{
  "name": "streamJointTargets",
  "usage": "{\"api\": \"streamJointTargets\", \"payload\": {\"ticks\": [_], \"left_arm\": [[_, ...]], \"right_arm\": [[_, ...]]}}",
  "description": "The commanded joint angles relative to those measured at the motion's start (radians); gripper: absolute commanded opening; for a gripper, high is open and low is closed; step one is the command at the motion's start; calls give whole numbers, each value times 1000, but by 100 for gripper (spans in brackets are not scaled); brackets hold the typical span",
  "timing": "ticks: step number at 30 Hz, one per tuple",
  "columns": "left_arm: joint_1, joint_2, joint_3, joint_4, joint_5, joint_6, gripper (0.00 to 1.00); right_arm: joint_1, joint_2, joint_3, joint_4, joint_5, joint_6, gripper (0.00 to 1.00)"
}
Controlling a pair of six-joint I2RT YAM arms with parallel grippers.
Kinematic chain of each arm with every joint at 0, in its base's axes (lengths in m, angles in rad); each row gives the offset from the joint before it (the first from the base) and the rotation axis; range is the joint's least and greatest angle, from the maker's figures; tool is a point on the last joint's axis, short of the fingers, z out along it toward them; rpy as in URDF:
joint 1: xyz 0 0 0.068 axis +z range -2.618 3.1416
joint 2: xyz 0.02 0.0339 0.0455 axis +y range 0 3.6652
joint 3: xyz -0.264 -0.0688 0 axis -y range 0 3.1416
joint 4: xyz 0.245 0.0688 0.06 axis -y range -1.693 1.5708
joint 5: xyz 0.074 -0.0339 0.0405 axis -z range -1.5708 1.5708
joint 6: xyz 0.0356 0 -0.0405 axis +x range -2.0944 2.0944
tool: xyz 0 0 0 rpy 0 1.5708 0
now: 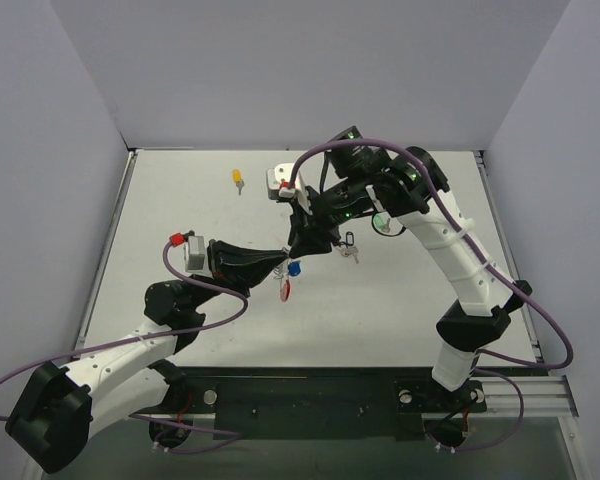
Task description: Put the keys on the keyring
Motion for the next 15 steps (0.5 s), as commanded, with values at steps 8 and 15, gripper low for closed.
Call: {"api": "streamJointTargets", "payload": {"ticks": [8, 15], "left_arm": [[2, -28, 28, 114, -28, -5, 0], [2, -23, 25, 119, -35, -16, 0]], "right_arm": [[24, -24, -43, 6, -6, 13, 17], [26, -23, -40, 8, -4, 10, 3]]}}
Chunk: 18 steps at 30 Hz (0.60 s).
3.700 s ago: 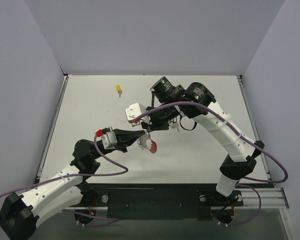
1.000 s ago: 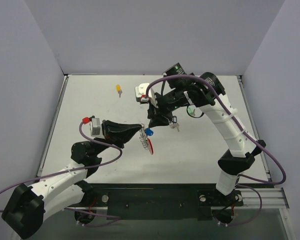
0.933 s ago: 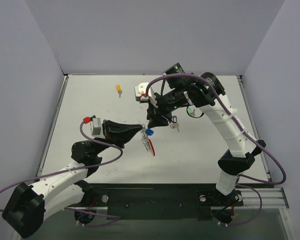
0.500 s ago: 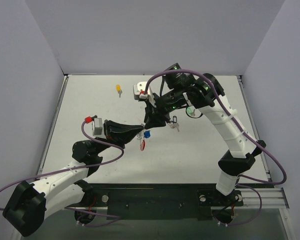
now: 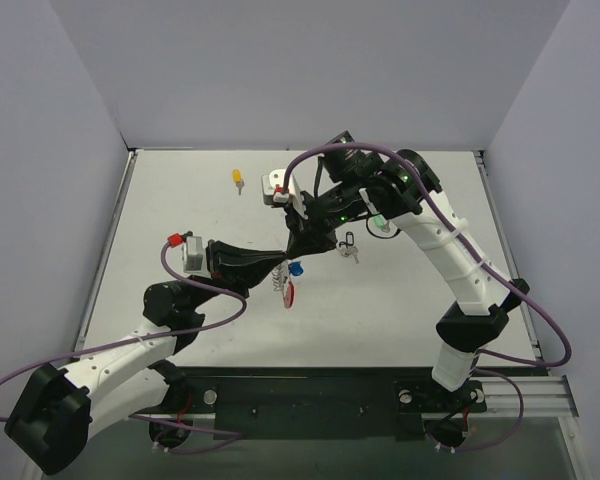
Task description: Put the keys on the keyring
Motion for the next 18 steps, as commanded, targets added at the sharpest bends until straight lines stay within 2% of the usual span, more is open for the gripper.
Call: {"api": "streamJointTargets", "payload": {"ticks": [1, 11, 13, 14, 18], "left_arm": [[2, -12, 25, 117, -34, -9, 0], [4, -17, 20, 68, -53, -18, 0], [4, -27, 19, 23, -51, -10, 7], [4, -33, 19, 6, -48, -3, 15], [4, -72, 25, -117, -27, 39, 20]], "right_arm": [[8, -23, -2, -3, -13, 3, 0], [7, -21, 9, -51, -3, -57, 0], [1, -21, 9, -58, 3, -69, 0], [-4, -21, 6, -65, 7, -77, 0], [-12, -24, -2, -74, 14, -92, 0]]}}
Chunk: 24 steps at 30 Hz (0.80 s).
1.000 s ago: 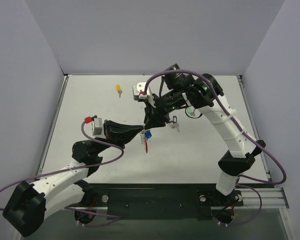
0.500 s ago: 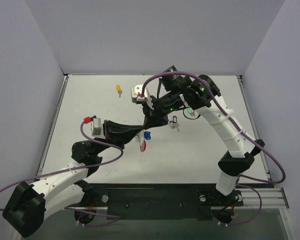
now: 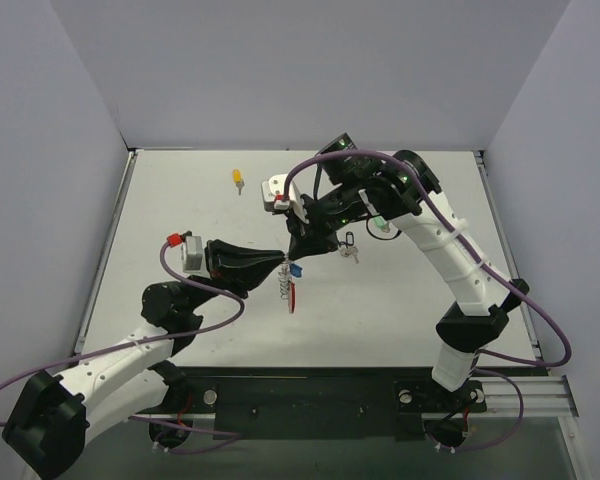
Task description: Put the keys on the keyring
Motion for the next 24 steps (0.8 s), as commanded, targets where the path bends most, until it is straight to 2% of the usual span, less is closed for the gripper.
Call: {"api": "streamJointTargets", "payload": {"ticks": [1, 7, 9, 10, 11, 15, 17, 19, 20, 23, 24], "left_arm": [[5, -51, 26, -79, -13, 45, 20], [10, -83, 39, -176, 14, 84, 37], [13, -108, 71, -289, 40, 145, 41], [13, -129, 89, -405, 48, 169, 41], [13, -139, 129, -462, 62, 238, 44], [13, -171, 259, -878, 77, 461, 49], [11, -160, 307, -982, 85, 545, 51], [8, -139, 336, -1030, 112, 610, 57], [7, -131, 345, -1037, 128, 633, 66], [-42, -101, 341, -1031, 96, 671, 66], [-57, -97, 338, -1029, 41, 706, 66]], "right_arm": [[-11, -24, -4, -58, 2, -32, 0], [-15, -18, -8, -78, 25, -63, 0], [-17, -20, -19, -102, 50, -98, 0], [-14, -23, -30, -114, 59, -138, 0], [-15, -23, -37, -137, 85, -173, 0], [-14, -23, -50, -222, 182, -285, 0], [-14, -20, -59, -259, 223, -322, 0], [-15, -21, -74, -286, 251, -346, 0], [-14, -23, -77, -294, 263, -353, 0], [-17, -23, -94, -311, 285, -368, 0], [-21, -26, -96, -312, 288, -370, 0]]}}
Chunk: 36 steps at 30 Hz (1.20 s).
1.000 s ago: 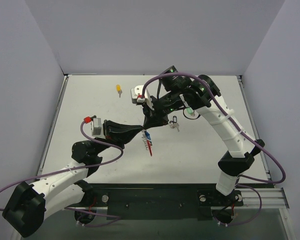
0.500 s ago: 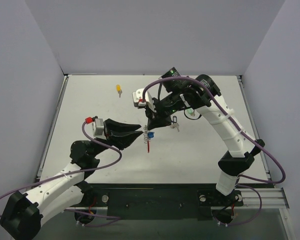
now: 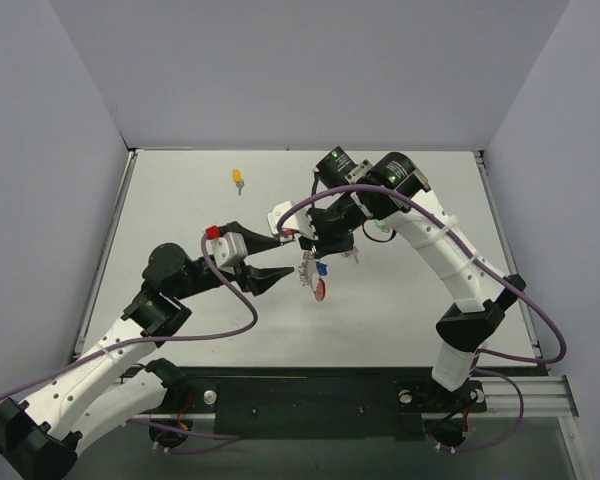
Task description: Put the keys on the keyring
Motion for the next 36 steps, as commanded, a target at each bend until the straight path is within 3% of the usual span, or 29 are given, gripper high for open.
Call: {"api": "streamJointTargets", "payload": {"ticks": [1, 5, 14, 20, 27, 36], "left_arm": [[-102, 43, 19, -111, -72, 174, 66], [-220, 78, -22, -13, -237, 273, 64], [-251, 139, -76, 206, -389, 276, 51], [-251, 161, -81, 259, -388, 269, 47], [-251, 188, -71, 285, -304, 234, 34], [-251, 207, -76, 309, -308, 218, 31]], "right_arm": [[-12, -26, -14, -177, 47, -59, 0], [-25, -21, -19, -177, 35, -57, 0], [-25, -21, -31, -180, 18, -57, 0], [-25, -20, -30, -180, 7, -57, 0], [-27, -15, -22, -180, 6, -53, 0], [-27, -17, -27, -180, -4, -51, 0]]}}
